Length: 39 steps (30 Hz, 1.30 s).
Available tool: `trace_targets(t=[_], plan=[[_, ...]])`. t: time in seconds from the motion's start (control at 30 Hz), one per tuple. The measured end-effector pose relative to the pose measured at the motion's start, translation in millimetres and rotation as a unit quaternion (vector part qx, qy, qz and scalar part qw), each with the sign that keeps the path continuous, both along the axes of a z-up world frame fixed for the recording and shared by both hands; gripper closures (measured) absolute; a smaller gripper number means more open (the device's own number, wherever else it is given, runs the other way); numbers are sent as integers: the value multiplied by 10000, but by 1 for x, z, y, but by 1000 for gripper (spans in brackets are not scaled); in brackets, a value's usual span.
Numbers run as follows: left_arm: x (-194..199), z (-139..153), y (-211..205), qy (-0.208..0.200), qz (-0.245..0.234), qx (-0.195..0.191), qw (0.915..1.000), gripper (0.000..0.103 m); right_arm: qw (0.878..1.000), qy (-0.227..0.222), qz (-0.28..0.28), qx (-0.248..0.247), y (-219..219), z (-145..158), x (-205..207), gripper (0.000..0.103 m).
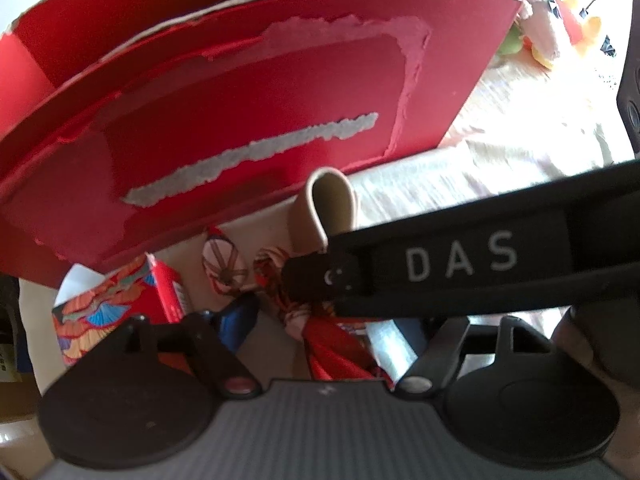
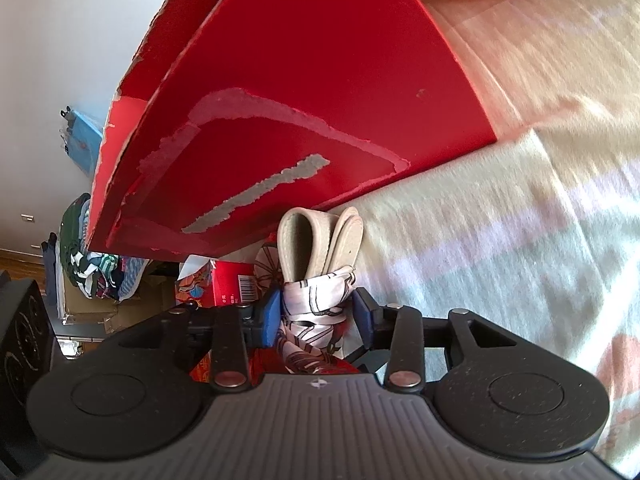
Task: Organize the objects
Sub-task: 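Lift the cable bundle with the right gripper and carry it over the red box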
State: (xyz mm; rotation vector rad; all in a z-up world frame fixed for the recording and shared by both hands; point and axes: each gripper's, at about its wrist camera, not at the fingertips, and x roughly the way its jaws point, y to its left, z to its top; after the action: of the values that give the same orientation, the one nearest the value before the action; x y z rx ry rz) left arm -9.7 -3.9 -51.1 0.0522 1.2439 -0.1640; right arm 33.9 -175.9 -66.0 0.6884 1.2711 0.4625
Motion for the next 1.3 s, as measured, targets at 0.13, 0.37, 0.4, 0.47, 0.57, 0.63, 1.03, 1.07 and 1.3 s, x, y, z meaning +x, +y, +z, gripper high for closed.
trace_targets(t=[0.13,0.37,0.4,0.47,0.57,0.63,1.03,1.07,1.3], plan=[[-2,1,2,5,3,8,10000,25,10000,28,-17,32,-2,-1,0,63],[-3,2,4,3,-20,73,10000,30,10000,-55,34,-4,-2,1,-1,69],[-4,3,5,3,-28,83,10000,33,10000,-64,37,-2,-2,2,-1,69],[-7,5,6,1,-47,88,9999,38,10000,-82,38,-11,-4,2,-3,70],[-10,8,6,3,-110,102,9999,48,10000,-59,-4,29,-6,0,-3,71],[-13,10,6,18,-144,98,9998,55,10000,-20,-50,82,-10,-1,-4,71],[-32,26,7,79,-318,139,9994,70,9998,-50,-20,213,-24,7,-17,71],[-34,28,6,70,-334,145,9993,70,9997,-55,-43,224,-26,7,-18,71],[-47,46,-10,-80,-565,191,9982,73,9993,-165,-238,232,-43,14,-29,71]])
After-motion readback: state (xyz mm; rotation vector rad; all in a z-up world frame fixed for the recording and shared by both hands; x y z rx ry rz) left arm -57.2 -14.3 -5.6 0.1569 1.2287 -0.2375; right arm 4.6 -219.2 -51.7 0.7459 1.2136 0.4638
